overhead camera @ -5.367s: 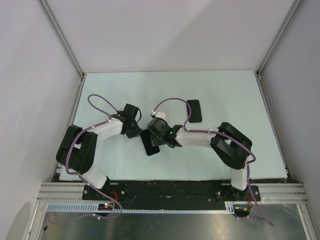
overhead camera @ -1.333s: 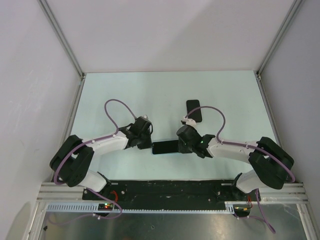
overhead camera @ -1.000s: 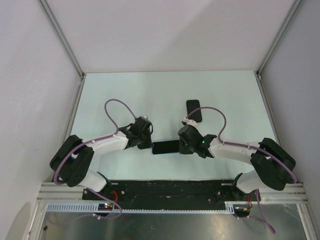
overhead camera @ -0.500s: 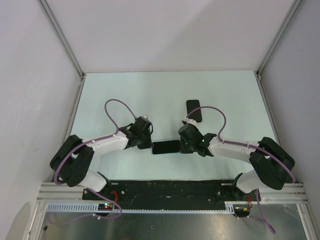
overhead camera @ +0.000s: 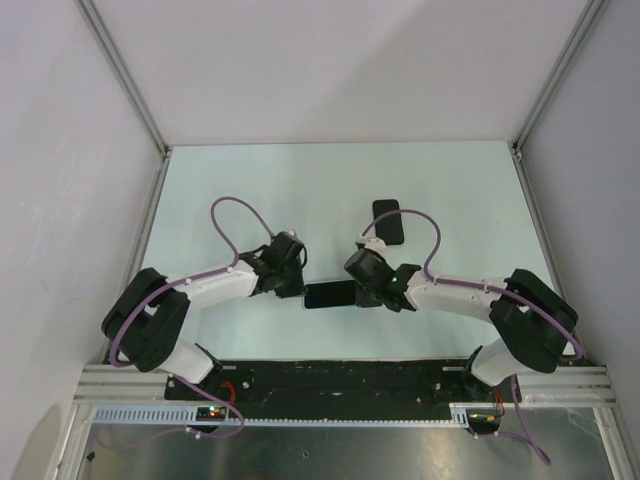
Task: Put the phone into the phone case
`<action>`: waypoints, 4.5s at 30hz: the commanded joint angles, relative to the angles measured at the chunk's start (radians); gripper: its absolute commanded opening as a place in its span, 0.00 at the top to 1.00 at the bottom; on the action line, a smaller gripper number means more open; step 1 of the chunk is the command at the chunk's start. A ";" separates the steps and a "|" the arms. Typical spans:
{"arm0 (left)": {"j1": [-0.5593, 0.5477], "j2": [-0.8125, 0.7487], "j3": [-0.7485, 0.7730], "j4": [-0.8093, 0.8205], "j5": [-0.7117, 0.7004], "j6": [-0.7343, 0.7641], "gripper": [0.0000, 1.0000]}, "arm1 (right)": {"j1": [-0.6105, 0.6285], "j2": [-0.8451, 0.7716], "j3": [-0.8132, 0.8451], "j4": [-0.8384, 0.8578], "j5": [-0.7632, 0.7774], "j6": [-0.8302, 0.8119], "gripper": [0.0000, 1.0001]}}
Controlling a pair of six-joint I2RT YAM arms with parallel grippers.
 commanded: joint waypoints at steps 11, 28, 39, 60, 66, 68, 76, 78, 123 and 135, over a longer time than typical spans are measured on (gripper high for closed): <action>-0.021 0.038 0.029 0.072 0.059 -0.014 0.94 | 0.097 0.286 -0.042 0.034 -0.050 0.057 1.00; -0.018 0.007 0.033 0.070 0.047 0.003 0.93 | -0.005 -0.062 -0.002 0.003 -0.016 -0.030 0.63; -0.012 -0.082 -0.005 0.042 0.023 -0.012 0.93 | -0.159 -0.036 0.095 0.075 -0.052 -0.137 0.56; -0.193 -0.081 -0.092 0.098 -0.014 -0.178 0.97 | -0.172 0.268 0.294 0.030 -0.064 -0.214 0.78; -0.170 0.000 -0.060 0.118 -0.033 -0.174 0.98 | -0.167 0.214 0.201 0.057 -0.090 -0.194 0.79; -0.142 0.010 -0.056 0.118 -0.039 -0.165 0.98 | -0.155 0.187 0.164 0.064 -0.092 -0.185 0.79; 0.016 0.057 -0.016 0.119 -0.028 -0.094 0.99 | -0.103 0.045 0.002 0.084 -0.113 -0.114 0.79; 0.038 0.073 0.000 0.118 -0.026 -0.079 0.99 | -0.085 0.020 -0.019 0.082 -0.115 -0.099 0.79; -0.069 0.041 -0.002 0.129 0.039 -0.110 1.00 | -0.013 0.021 0.037 0.045 -0.100 -0.053 0.88; -0.080 0.065 0.019 0.132 0.050 -0.109 1.00 | 0.050 0.086 0.022 0.022 -0.125 -0.041 0.89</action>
